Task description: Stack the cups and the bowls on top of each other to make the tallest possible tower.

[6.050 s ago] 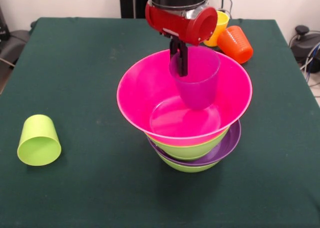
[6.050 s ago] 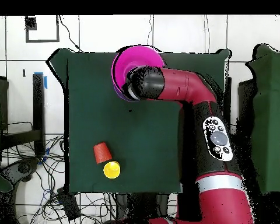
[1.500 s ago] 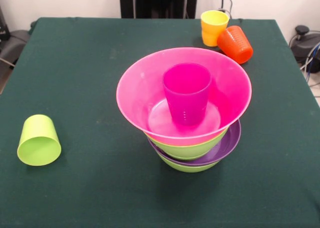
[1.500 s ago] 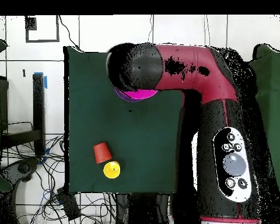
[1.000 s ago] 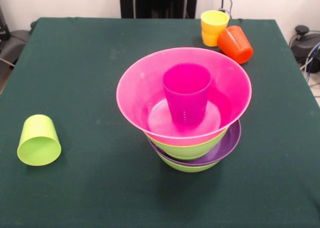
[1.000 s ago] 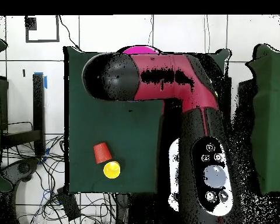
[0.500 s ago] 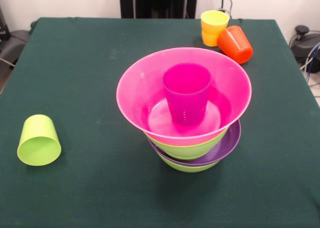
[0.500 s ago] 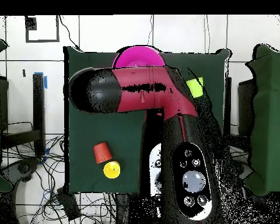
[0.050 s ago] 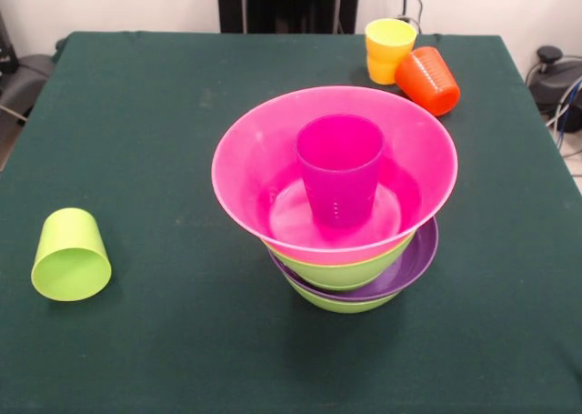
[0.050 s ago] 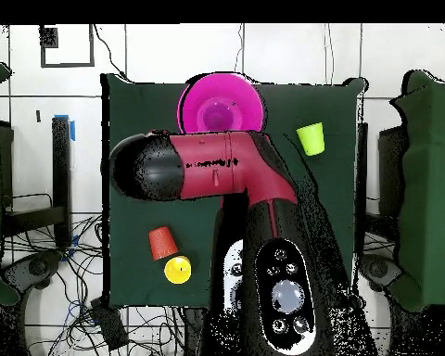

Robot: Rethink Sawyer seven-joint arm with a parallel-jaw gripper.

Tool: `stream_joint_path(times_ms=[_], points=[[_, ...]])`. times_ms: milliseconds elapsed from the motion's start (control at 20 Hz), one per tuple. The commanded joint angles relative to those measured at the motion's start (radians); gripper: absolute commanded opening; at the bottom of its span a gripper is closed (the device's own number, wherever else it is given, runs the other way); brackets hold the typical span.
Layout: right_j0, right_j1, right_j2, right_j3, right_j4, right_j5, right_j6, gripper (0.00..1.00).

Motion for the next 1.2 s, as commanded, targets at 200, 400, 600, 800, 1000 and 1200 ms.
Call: stream_joint_path(times_ms=[200,400,600,800,1000,1200], points=[[0.041,0.068,-0.072,0.183,0.0,-0.211,0.18,1.0],[0.057,0.083,-0.097,0.194,0.008,-0.252,0.182,1.0],[0.067,0.087,-0.114,0.194,0.023,-0.257,0.166,1.0],[0.072,0.088,-0.125,0.21,0.04,-0.27,0.148,1.0],[0.093,0.085,-0.15,0.245,0.047,-0.299,0.167,1.0],[0.113,0.09,-0.169,0.273,0.058,-0.336,0.181,1.0]])
